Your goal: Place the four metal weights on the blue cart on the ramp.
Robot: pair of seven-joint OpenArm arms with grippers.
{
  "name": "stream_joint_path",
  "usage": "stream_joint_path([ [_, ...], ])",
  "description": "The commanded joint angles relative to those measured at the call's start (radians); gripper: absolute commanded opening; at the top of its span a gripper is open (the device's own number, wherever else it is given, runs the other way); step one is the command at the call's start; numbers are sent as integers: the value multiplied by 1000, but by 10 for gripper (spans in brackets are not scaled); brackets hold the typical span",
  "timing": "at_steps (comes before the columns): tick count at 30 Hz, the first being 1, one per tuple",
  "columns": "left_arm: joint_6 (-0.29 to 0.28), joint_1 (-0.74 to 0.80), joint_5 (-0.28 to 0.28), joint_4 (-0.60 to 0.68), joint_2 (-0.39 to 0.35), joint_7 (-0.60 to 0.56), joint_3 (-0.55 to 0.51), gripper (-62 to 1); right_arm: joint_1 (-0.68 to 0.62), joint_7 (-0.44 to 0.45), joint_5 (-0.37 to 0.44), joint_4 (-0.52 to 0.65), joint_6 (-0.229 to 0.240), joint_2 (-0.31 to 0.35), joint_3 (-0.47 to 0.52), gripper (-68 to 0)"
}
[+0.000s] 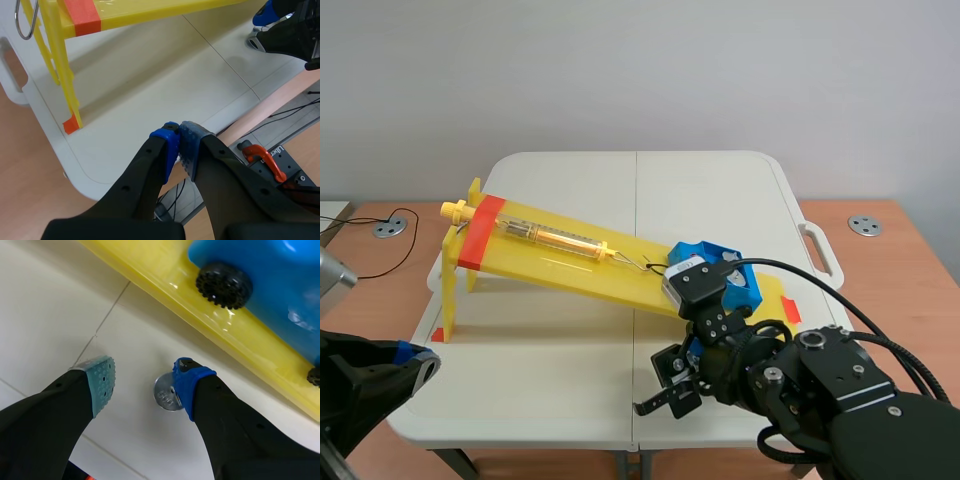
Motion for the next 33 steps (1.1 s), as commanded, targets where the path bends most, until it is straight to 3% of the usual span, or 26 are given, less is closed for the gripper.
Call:
stream_joint_path([
  [1,-31,-9,-74,74,21,-96,-17,-569,78,119,16,48,-35,-3,-3,-398],
  [9,-31,-9,-74,74,21,-96,-17,-569,78,114,16,14,-35,-3,-3,-441],
  [13,-31,-9,-74,74,21,-96,-17,-569,78,71,16,0,-65,-2,-3,-453],
  [17,-31,-9,-74,74,21,-96,-17,-569,78,46,16,-2,-66,3,-3,-541],
  [22,-31,-9,-74,74,21,-96,-17,-569,78,-3,16,-2,-106,5,-3,-656],
  [25,-31,-9,-74,74,21,-96,-17,-569,77,-6,16,6,-106,19,-3,-669],
  [28,-31,-9,-74,74,21,-96,-17,-569,67,-17,32,50,-105,40,-1,-669],
  [33,-31,-9,-74,74,21,-96,-17,-569,2,-54,91,239,-105,95,13,-669],
])
